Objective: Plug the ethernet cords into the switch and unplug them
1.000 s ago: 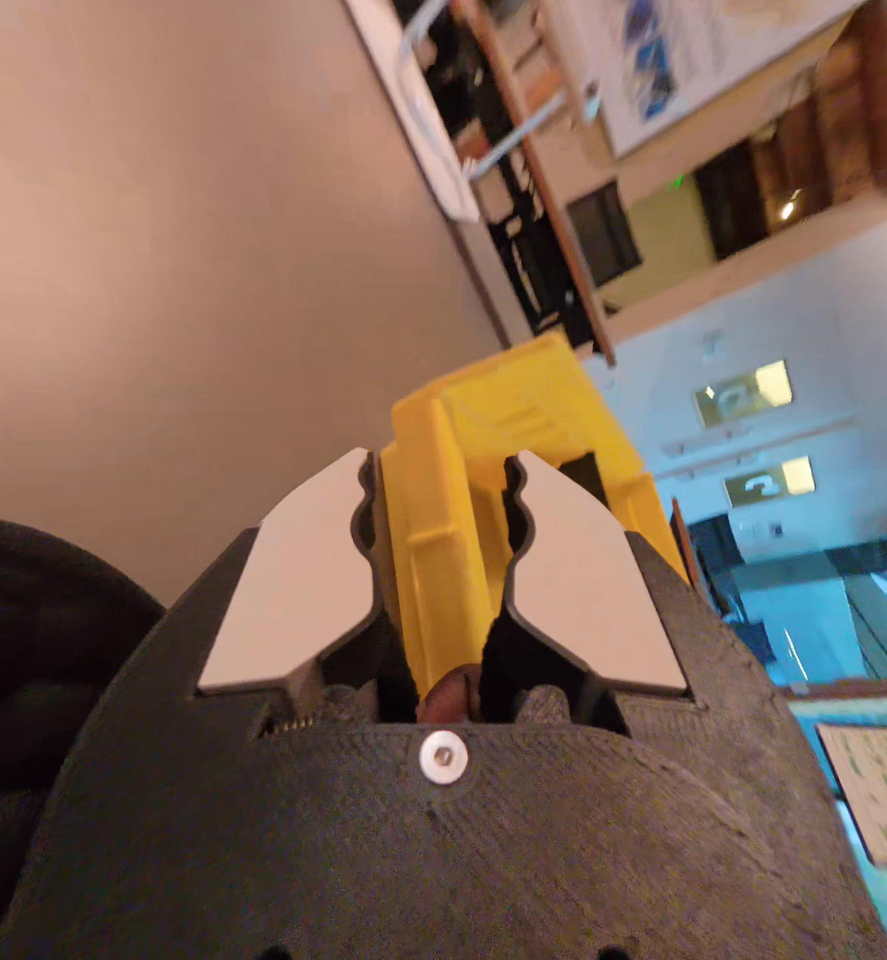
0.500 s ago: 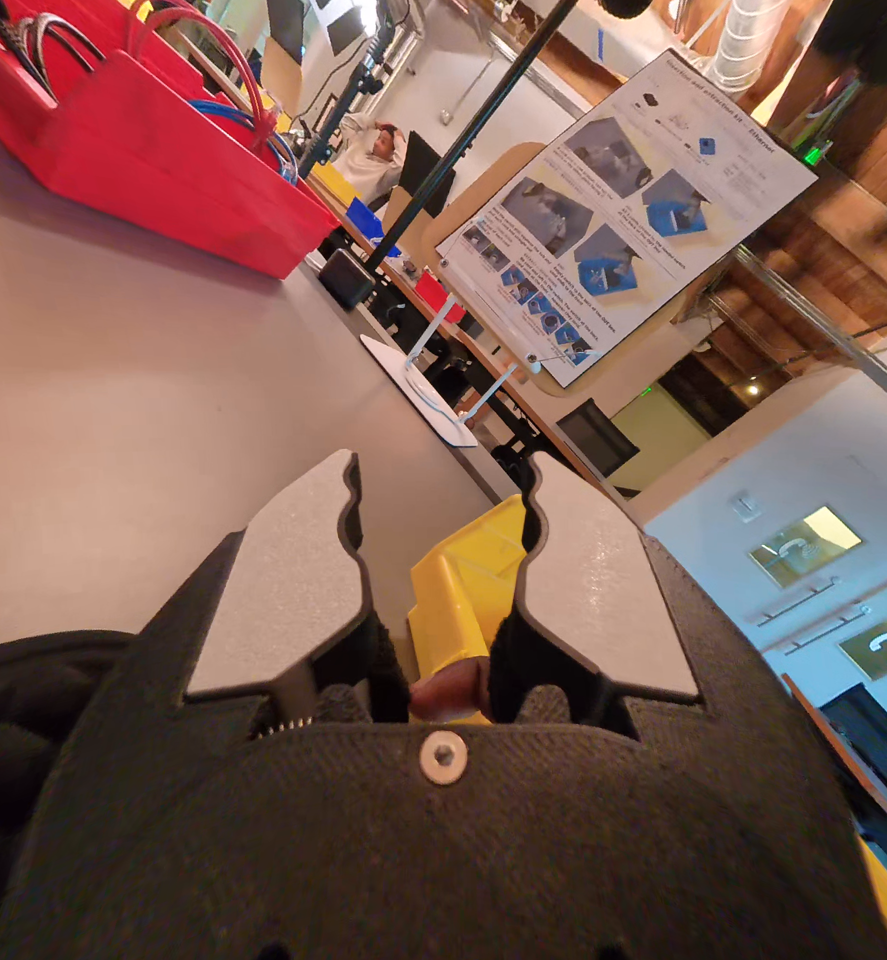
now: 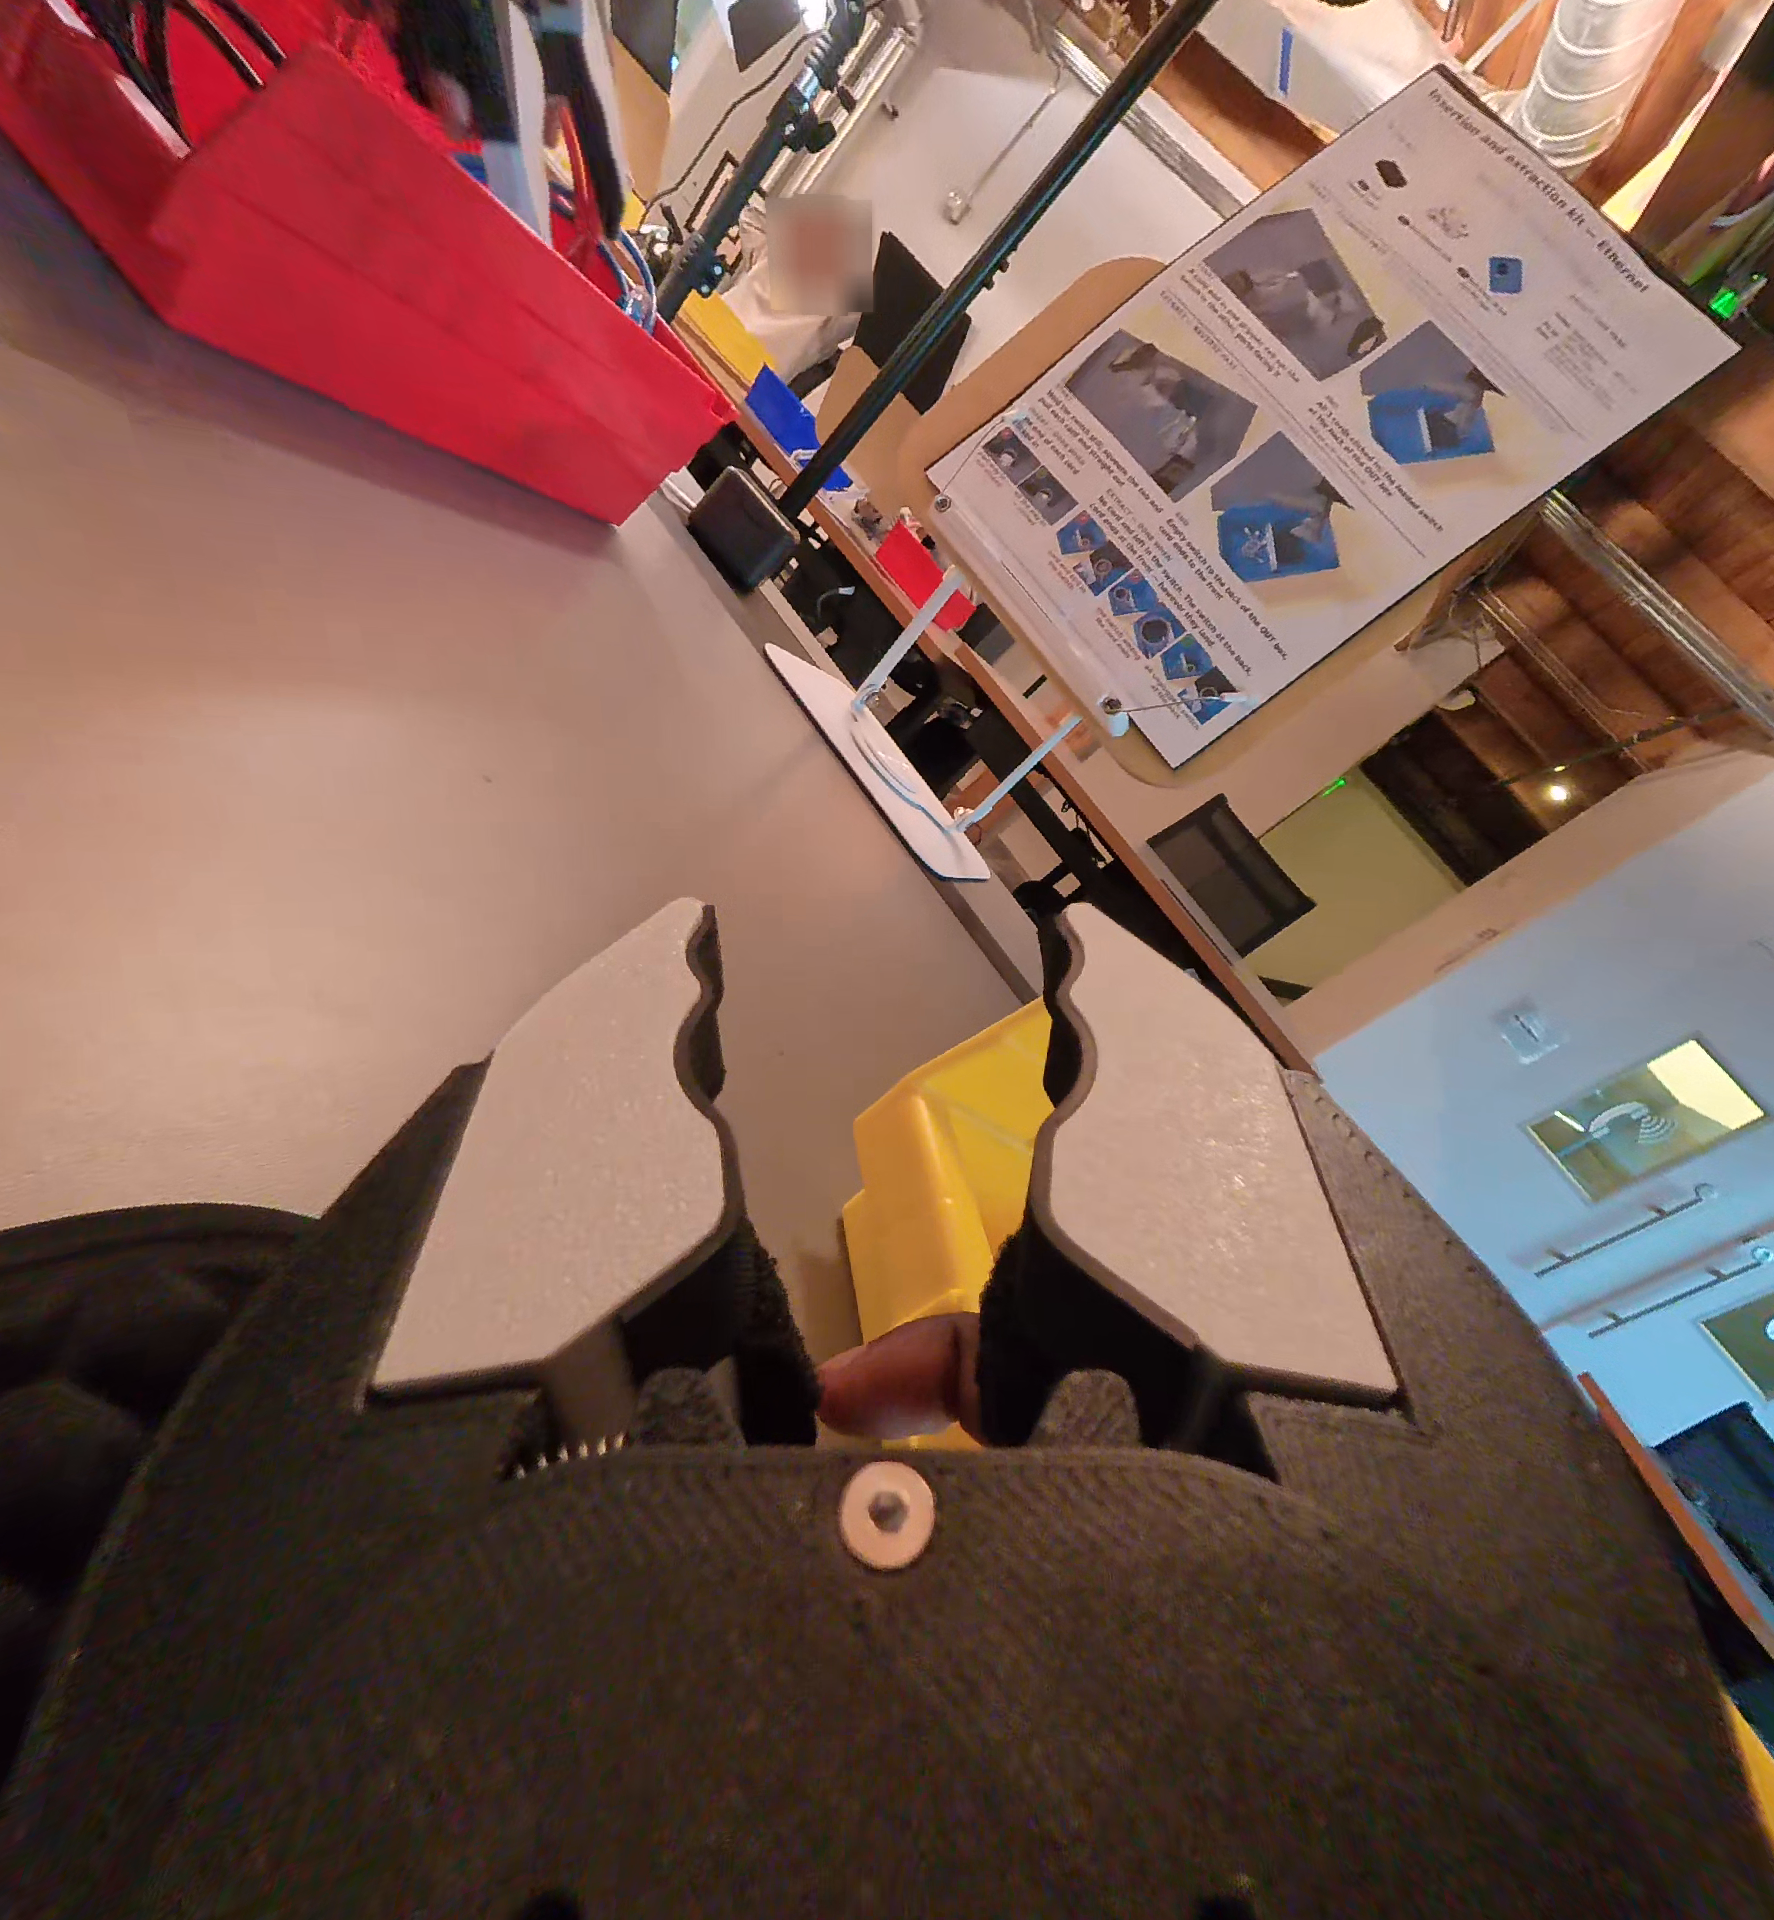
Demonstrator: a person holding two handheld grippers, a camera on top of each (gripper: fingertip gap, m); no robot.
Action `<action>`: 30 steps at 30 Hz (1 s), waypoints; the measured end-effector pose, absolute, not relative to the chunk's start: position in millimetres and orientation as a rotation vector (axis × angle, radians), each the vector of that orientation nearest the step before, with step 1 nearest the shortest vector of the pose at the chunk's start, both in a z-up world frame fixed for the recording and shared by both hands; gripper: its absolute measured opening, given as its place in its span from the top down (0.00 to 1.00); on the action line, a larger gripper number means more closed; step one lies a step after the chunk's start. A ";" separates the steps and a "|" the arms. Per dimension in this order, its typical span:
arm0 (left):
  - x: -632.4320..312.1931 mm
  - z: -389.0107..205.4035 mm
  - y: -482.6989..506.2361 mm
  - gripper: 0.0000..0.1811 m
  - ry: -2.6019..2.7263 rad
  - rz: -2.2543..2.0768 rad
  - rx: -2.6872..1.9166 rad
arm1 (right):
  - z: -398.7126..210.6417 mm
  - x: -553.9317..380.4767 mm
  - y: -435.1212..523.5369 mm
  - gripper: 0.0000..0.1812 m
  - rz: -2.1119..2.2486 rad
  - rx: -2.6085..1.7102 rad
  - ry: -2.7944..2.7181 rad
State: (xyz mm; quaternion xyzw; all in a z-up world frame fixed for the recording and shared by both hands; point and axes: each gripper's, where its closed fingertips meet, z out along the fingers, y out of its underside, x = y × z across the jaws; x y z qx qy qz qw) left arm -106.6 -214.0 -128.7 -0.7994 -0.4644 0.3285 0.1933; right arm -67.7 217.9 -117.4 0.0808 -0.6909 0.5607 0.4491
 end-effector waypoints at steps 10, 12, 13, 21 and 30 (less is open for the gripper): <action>-119.8 -203.5 -220.4 0.55 -1.534 0.721 -2.415 | -125.0 -69.1 217.0 0.68 1.337 0.229 -1.736; -118.9 -205.5 -222.2 0.61 -1.529 0.710 -2.373 | -126.7 -69.4 216.4 0.68 1.323 0.237 -1.741; -118.4 -206.3 -221.3 0.62 -1.518 0.698 -2.353 | -127.2 -69.6 216.3 0.68 1.317 0.238 -1.742; -115.9 -167.0 -210.2 0.65 -1.382 0.781 -2.325 | -123.6 -70.0 218.3 0.68 1.342 0.221 -1.727; -96.5 21.7 -161.6 0.66 -0.809 1.526 -1.926 | -118.8 -69.3 219.7 0.68 1.367 0.204 -1.706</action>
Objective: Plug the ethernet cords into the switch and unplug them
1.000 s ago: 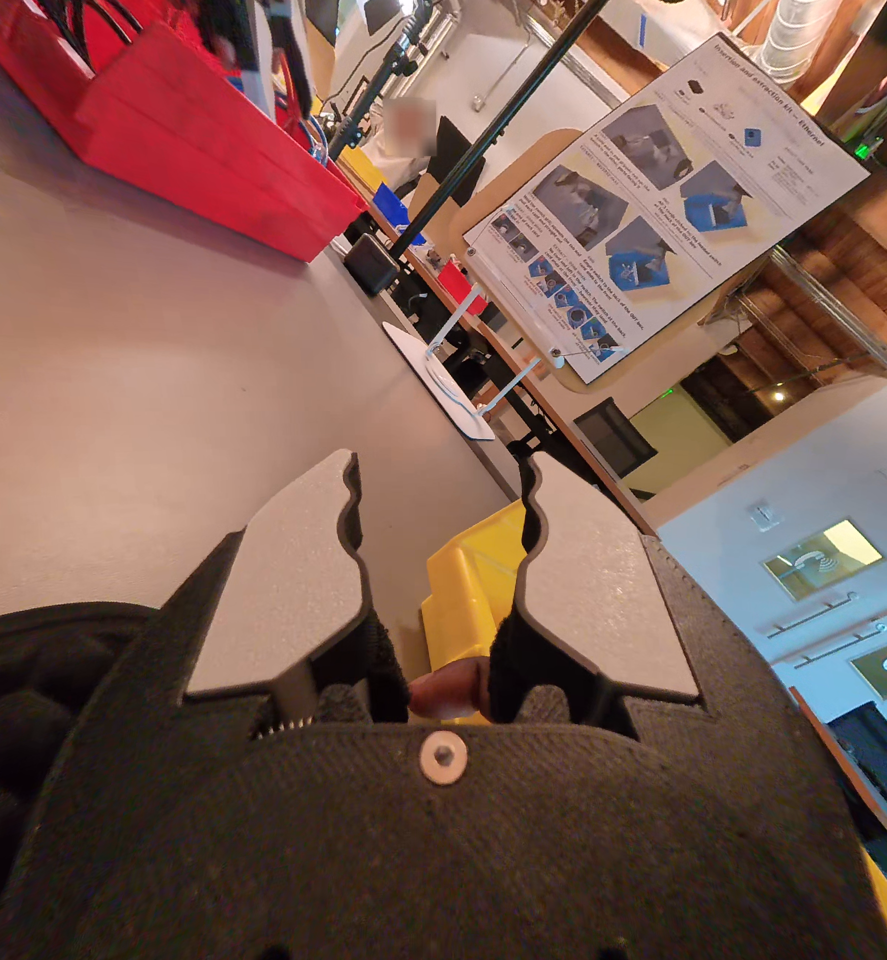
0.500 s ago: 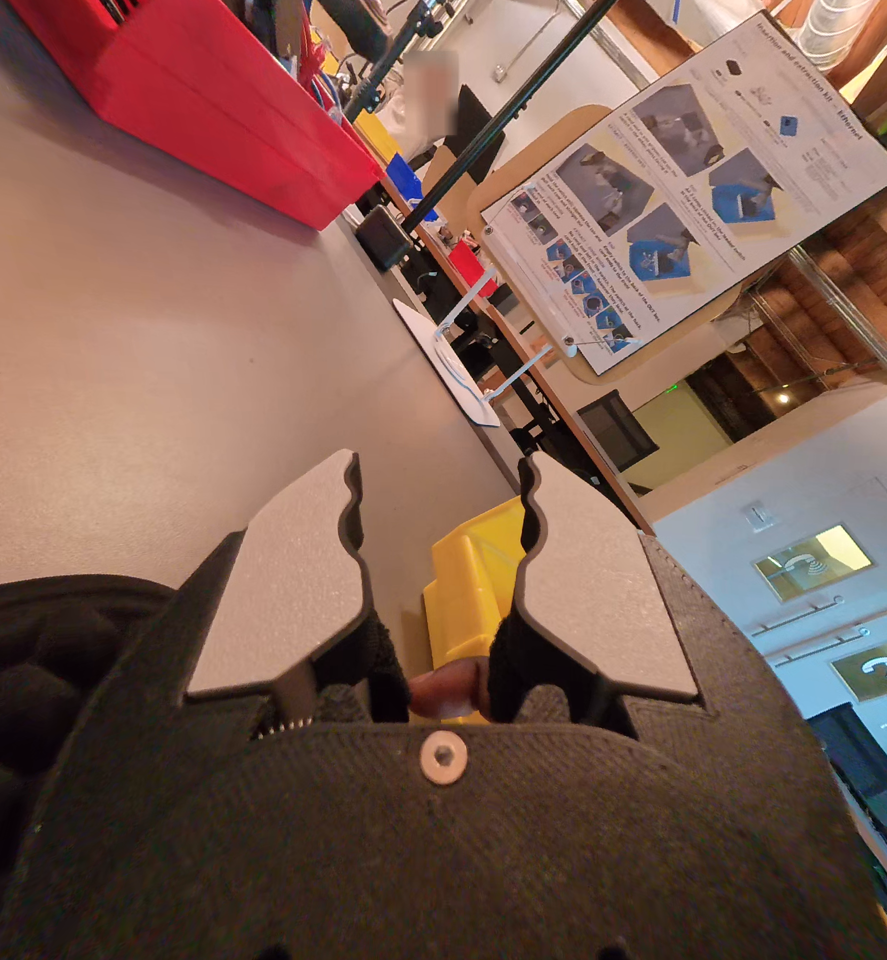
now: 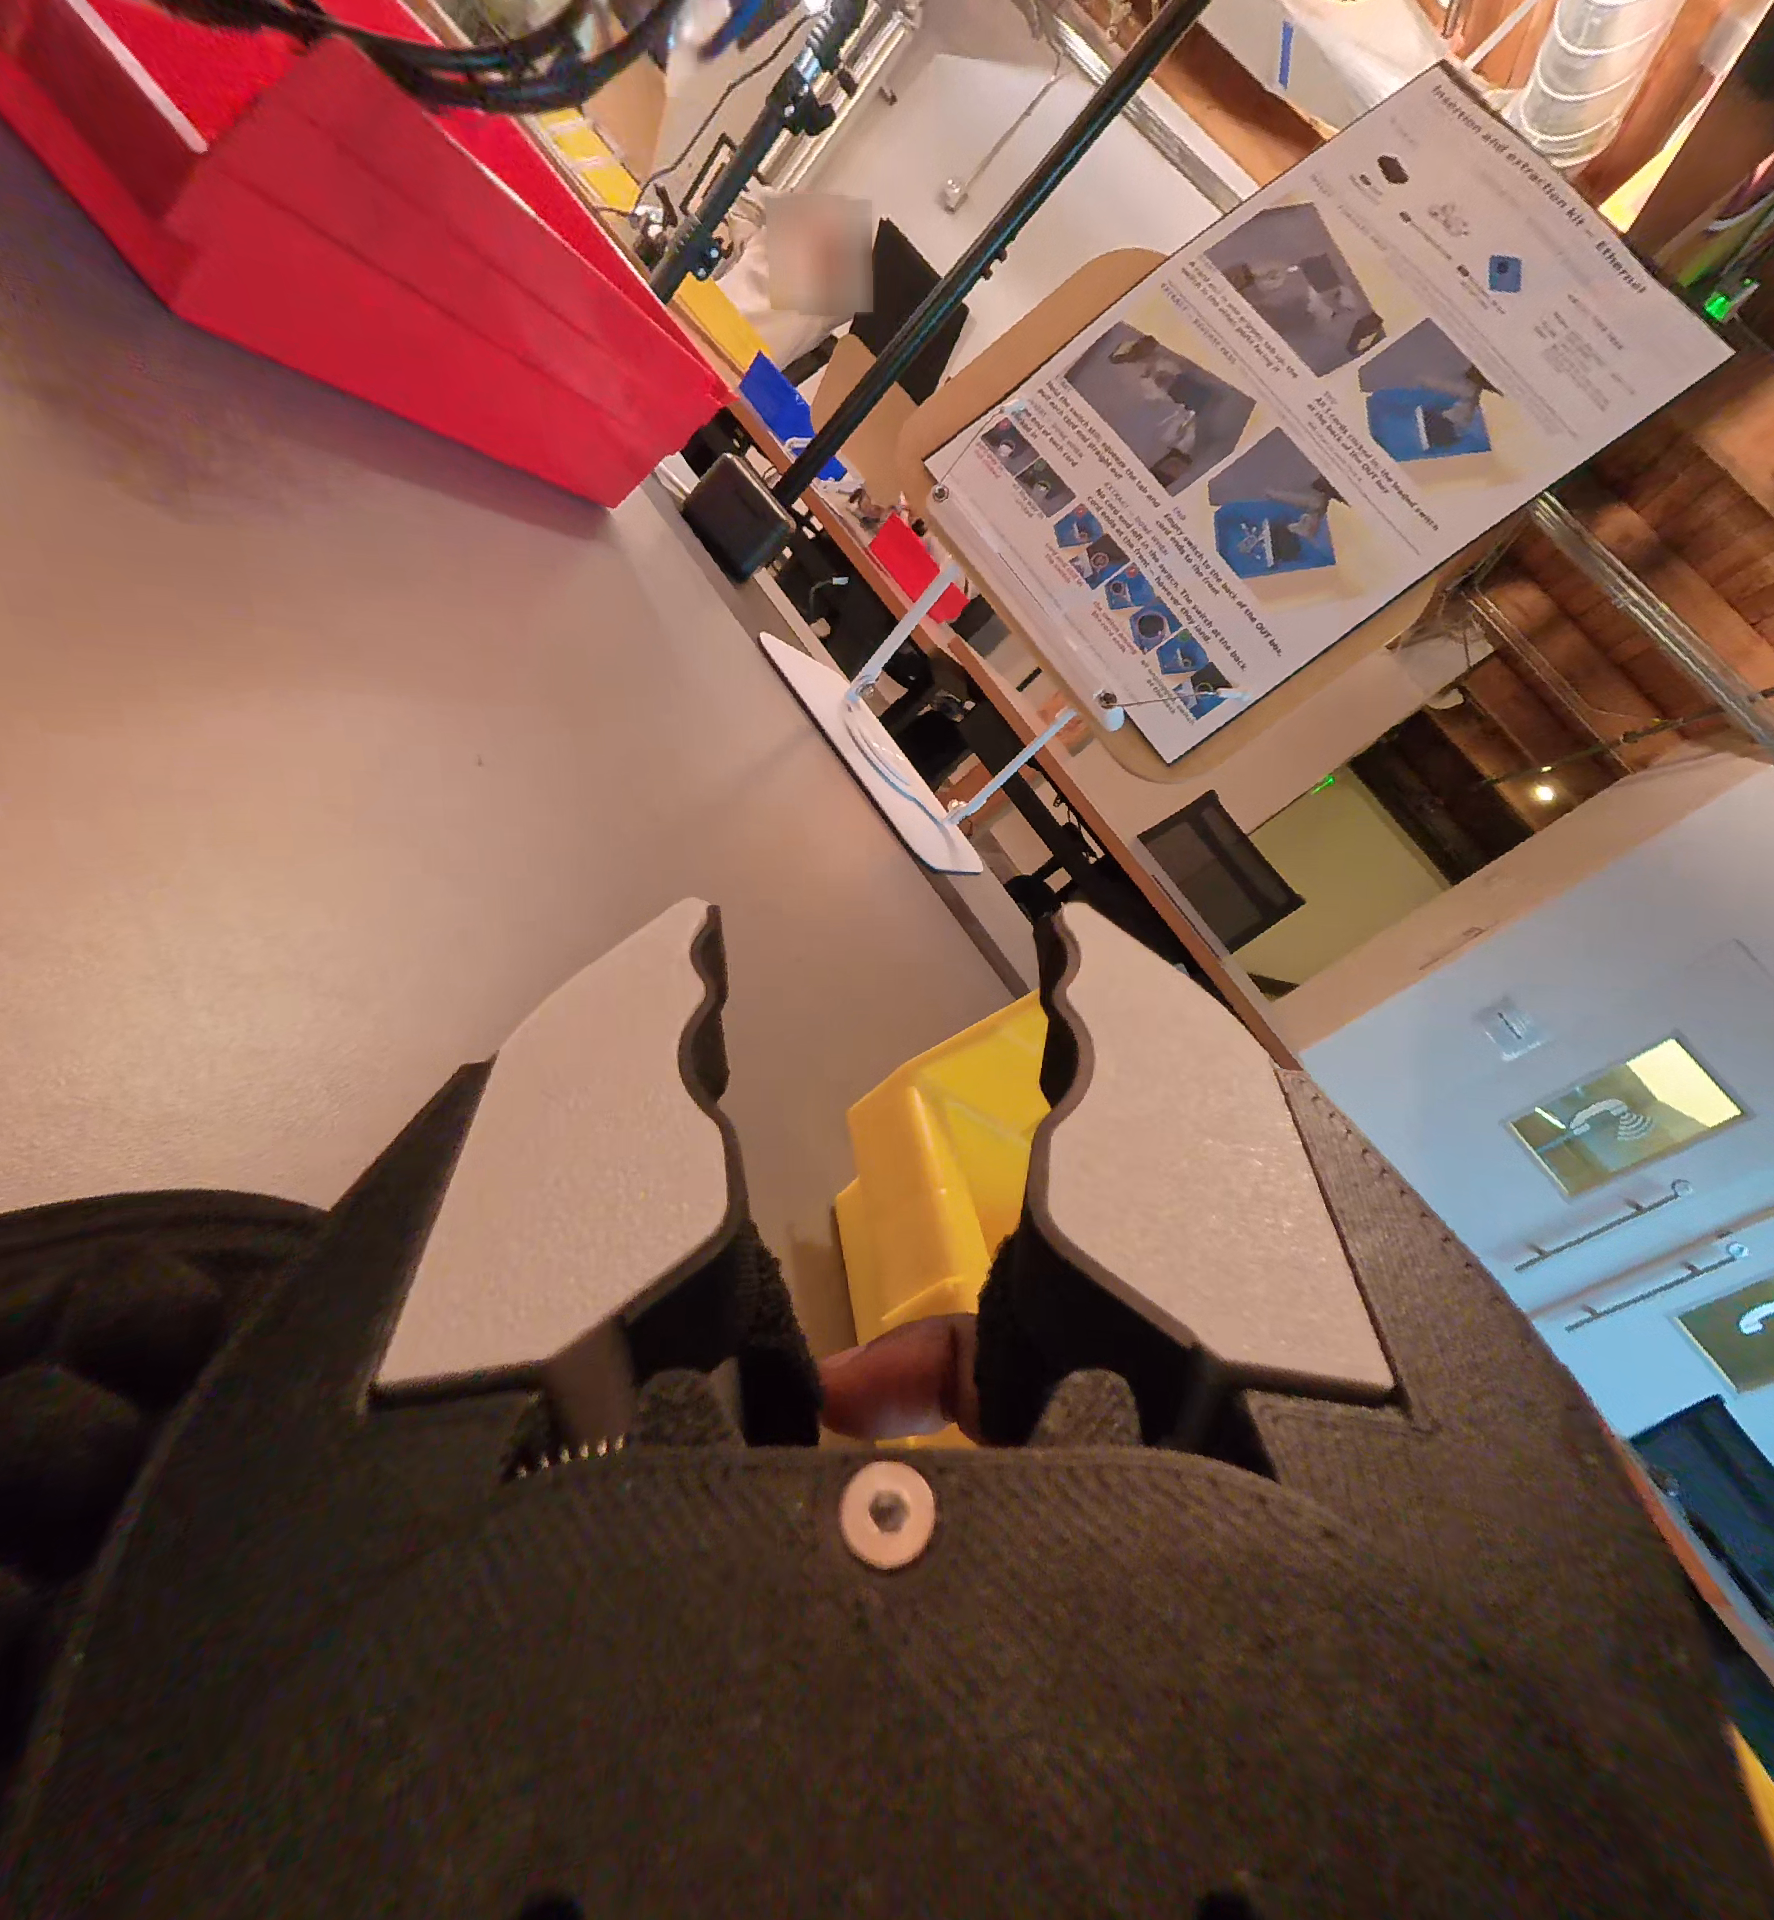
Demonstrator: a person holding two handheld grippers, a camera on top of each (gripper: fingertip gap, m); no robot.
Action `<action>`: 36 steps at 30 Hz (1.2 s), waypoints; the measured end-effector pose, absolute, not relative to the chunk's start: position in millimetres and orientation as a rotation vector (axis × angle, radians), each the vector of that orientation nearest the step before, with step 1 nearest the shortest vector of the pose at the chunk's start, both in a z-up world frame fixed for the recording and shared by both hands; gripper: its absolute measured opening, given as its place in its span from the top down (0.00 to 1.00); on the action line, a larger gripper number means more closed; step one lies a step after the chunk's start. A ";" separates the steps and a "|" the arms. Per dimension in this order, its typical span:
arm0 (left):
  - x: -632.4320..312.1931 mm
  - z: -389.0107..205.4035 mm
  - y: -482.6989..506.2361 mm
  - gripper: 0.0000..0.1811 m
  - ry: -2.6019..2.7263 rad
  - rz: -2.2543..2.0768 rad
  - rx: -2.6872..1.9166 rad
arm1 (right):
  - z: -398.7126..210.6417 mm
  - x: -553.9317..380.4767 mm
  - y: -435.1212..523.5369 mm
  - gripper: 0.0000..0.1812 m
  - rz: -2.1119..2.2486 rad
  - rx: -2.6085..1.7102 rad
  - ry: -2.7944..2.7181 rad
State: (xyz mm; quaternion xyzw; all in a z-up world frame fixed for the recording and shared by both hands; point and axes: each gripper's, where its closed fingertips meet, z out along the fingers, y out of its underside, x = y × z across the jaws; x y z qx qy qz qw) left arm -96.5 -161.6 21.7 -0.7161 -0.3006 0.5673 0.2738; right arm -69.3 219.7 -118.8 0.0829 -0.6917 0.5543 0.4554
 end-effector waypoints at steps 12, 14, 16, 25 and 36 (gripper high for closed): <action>-42.9 148.9 22.5 0.66 -0.297 1.769 -1.408 | -66.4 -56.6 222.1 0.68 1.811 -0.013 -1.565; -43.6 133.4 63.5 0.66 -0.252 1.679 -1.422 | -33.2 -44.8 222.3 0.62 2.053 -0.124 -1.473; -43.7 101.9 95.7 0.66 -0.211 1.639 -1.494 | -1.8 -26.7 216.5 0.53 2.221 -0.146 -1.436; -36.9 -3.7 116.2 0.66 -0.314 1.476 -1.400 | -64.7 -26.4 120.5 0.70 1.778 0.085 -2.012; -24.3 -26.6 137.3 0.63 -0.190 1.317 -1.459 | -58.5 -24.6 127.8 0.93 1.682 0.128 -1.555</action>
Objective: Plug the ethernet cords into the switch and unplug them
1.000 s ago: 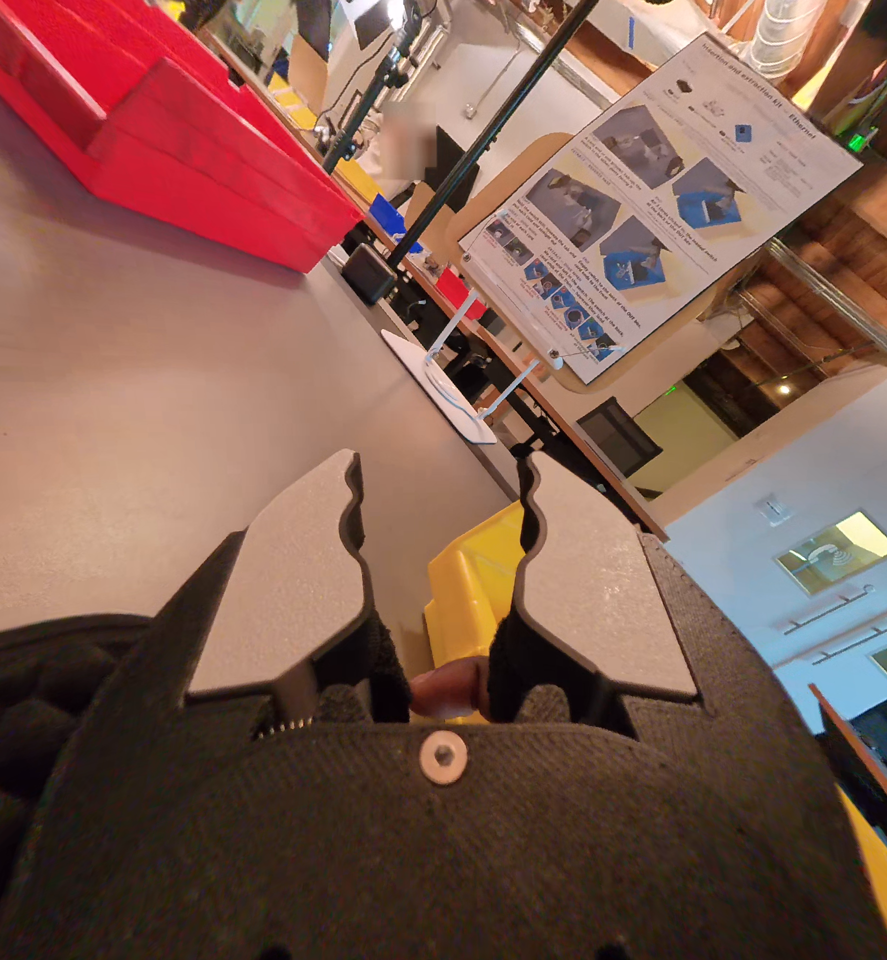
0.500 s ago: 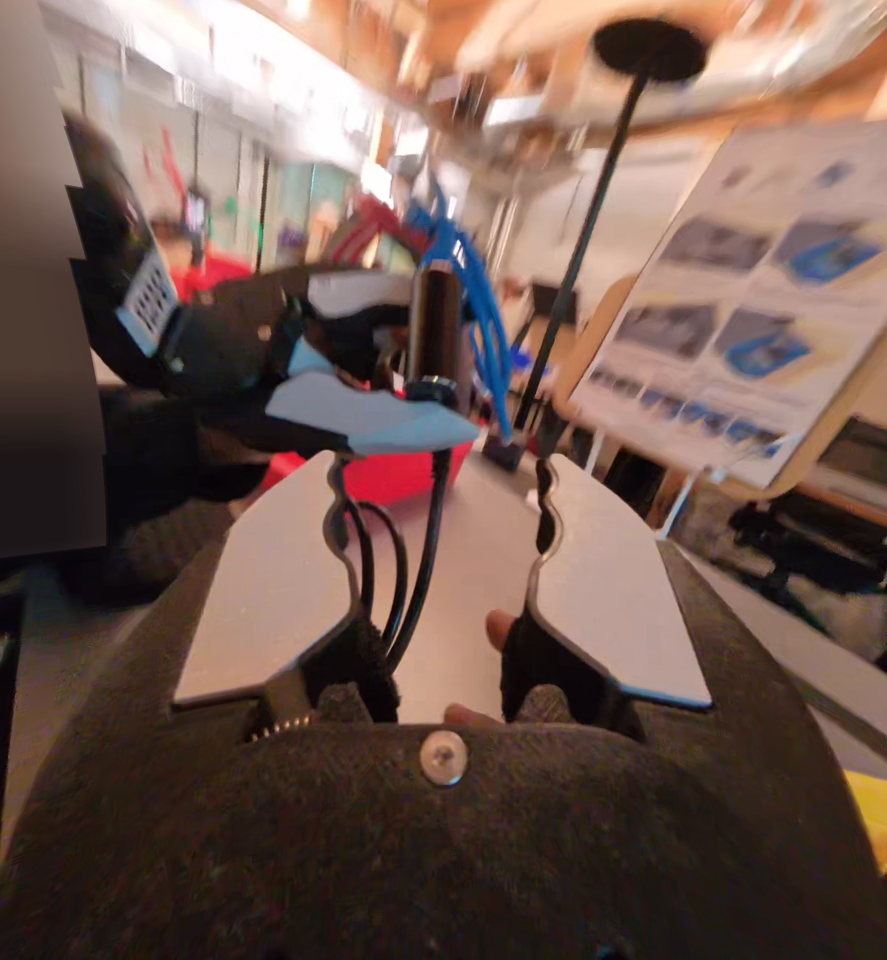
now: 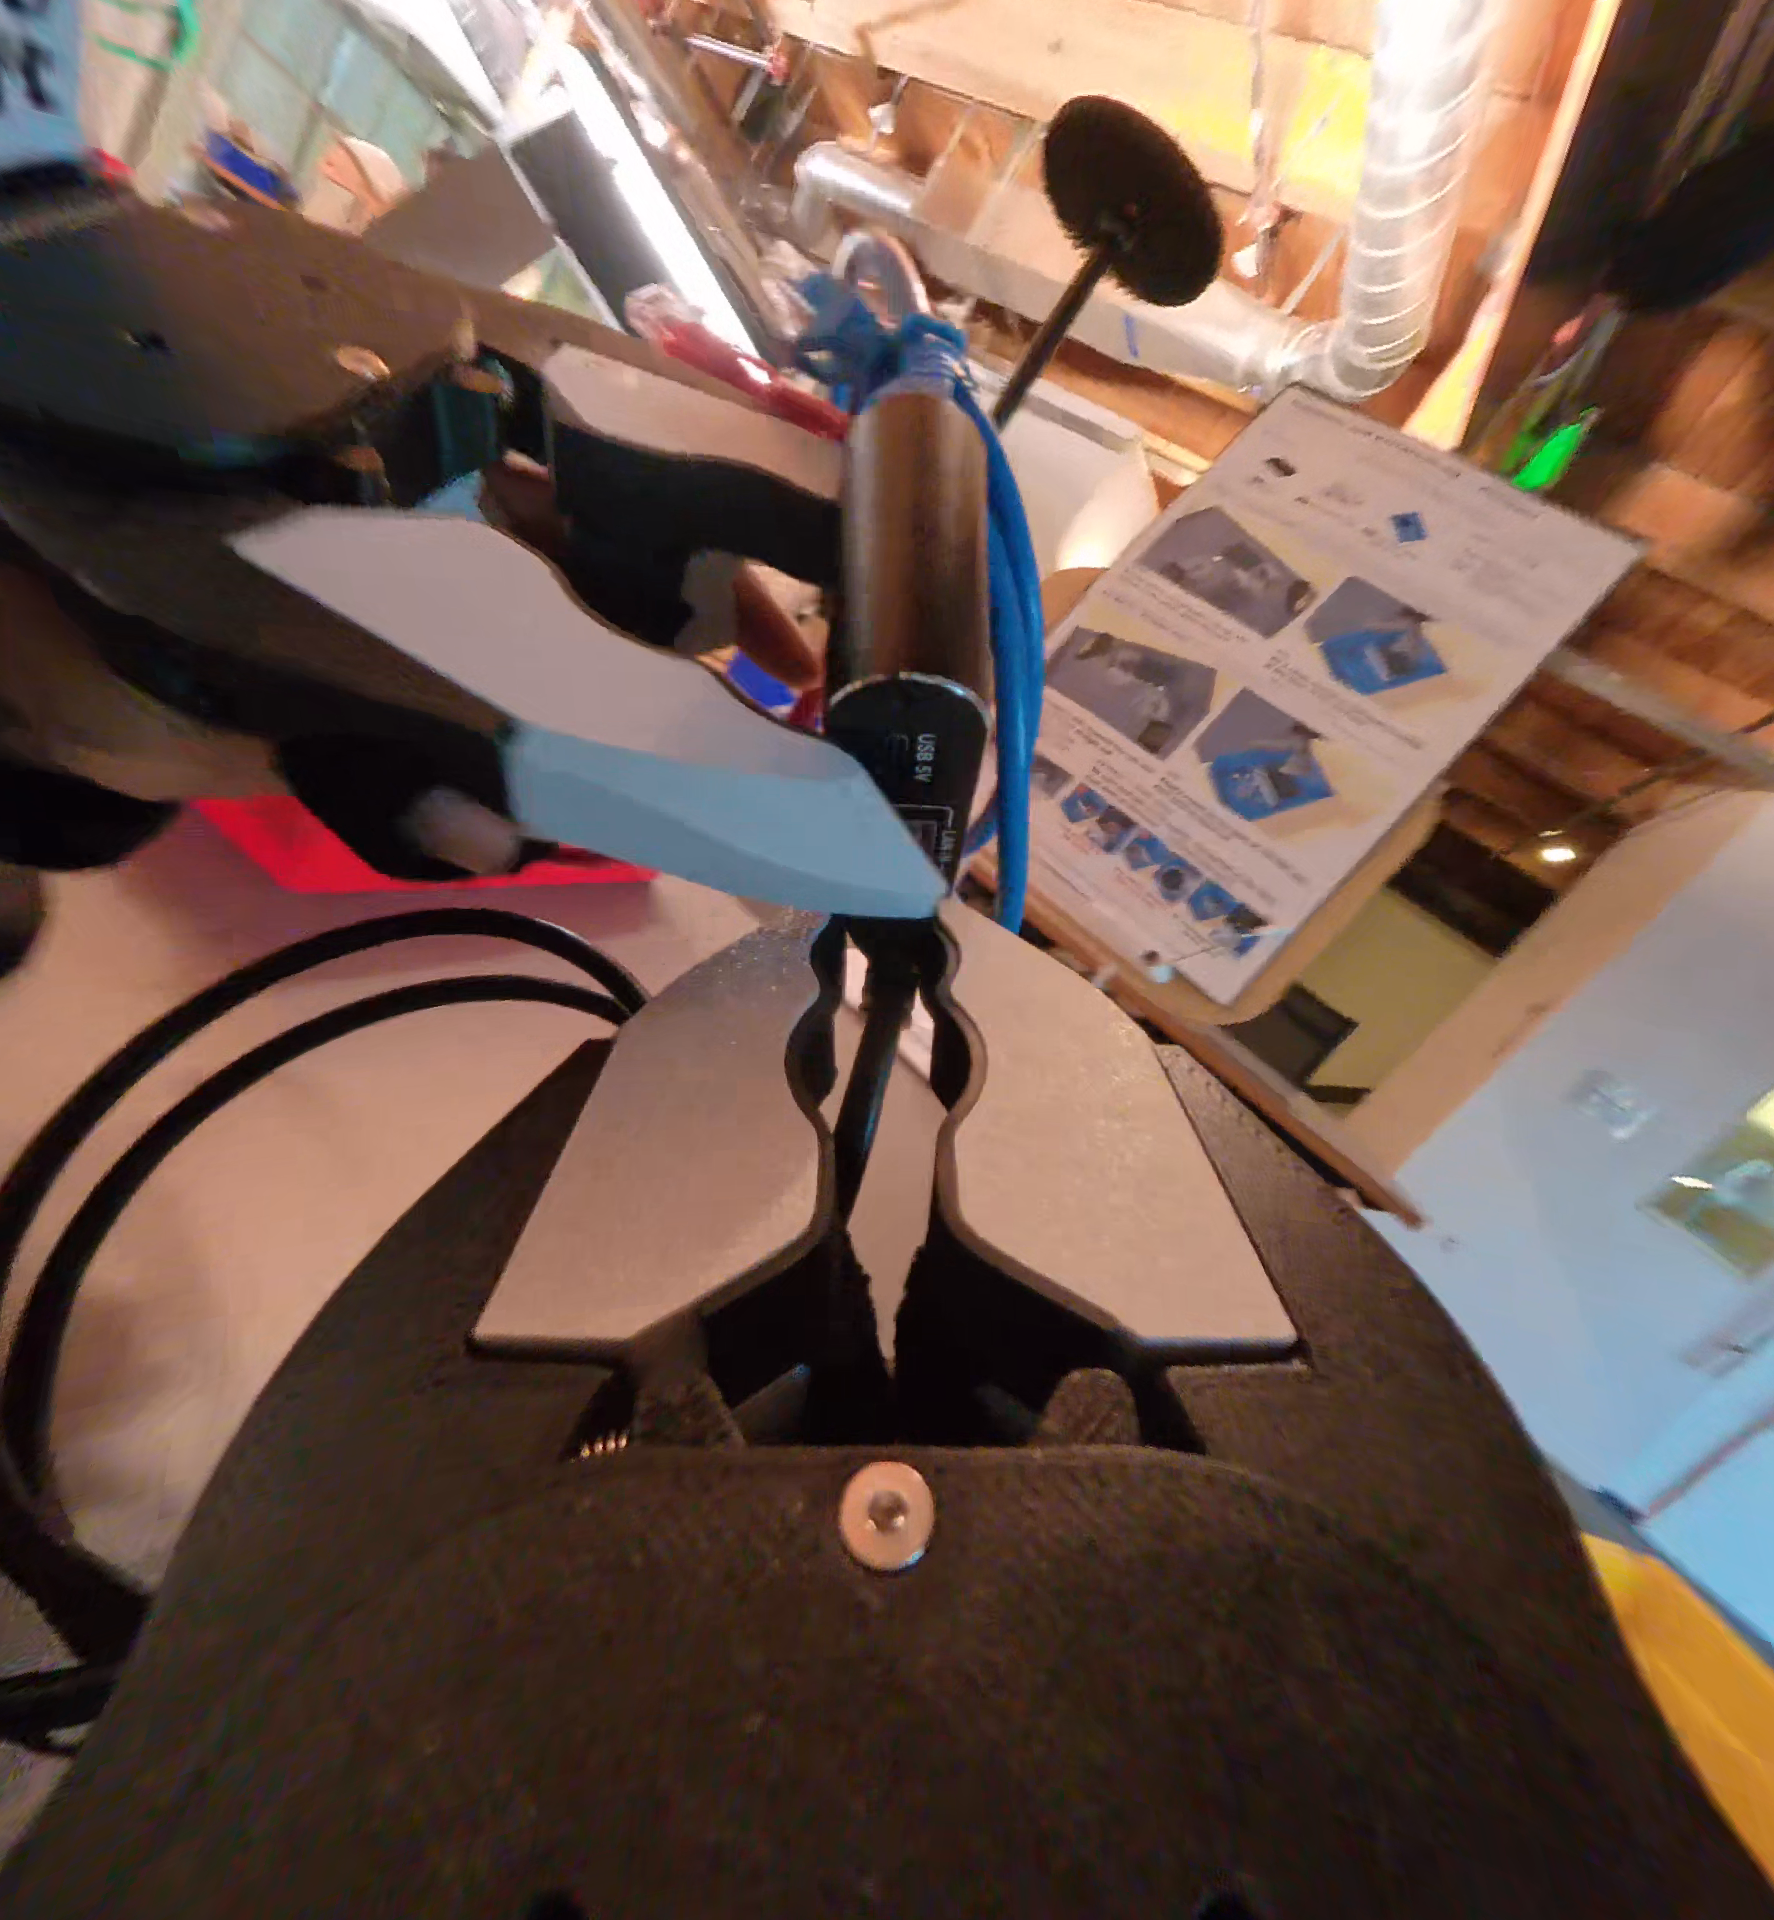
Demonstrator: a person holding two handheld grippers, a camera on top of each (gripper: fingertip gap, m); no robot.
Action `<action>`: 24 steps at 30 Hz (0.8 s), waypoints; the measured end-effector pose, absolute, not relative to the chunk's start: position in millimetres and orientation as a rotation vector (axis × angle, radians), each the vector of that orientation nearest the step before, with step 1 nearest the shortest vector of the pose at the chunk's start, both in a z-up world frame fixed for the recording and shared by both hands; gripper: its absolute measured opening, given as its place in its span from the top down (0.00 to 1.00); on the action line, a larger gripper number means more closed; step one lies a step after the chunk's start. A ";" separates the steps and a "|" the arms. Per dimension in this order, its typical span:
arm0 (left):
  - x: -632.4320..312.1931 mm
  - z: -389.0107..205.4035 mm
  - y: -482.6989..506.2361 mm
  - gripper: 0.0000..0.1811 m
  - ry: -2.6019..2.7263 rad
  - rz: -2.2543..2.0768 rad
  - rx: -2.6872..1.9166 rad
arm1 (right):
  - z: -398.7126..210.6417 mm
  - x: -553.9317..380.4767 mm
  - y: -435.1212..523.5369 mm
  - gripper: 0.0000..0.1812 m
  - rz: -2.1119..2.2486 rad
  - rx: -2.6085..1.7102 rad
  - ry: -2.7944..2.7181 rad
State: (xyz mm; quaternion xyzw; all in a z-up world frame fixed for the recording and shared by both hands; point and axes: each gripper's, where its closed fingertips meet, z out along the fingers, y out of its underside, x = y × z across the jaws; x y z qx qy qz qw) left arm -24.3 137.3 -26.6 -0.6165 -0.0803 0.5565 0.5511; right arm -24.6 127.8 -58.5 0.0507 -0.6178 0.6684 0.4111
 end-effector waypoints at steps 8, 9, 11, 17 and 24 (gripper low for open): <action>-9.1 -9.6 131.1 0.59 -0.347 0.742 -1.236 | -41.3 -56.5 159.0 0.93 1.532 -0.113 -1.351; -11.8 -15.3 132.9 0.59 -0.402 0.611 -1.254 | -39.7 -58.9 162.0 0.93 1.542 -0.140 -1.343; -18.1 -28.9 138.6 0.53 -0.500 0.347 -1.267 | -40.0 -60.4 162.6 0.93 1.574 -0.152 -1.357; -27.9 -53.8 152.7 0.29 -0.620 0.019 -1.214 | -53.8 -52.0 141.6 0.93 1.455 -0.006 -1.425; -34.6 -32.2 120.7 0.49 -0.640 -0.102 -0.949 | -68.7 -34.5 118.6 0.93 1.629 0.061 -1.626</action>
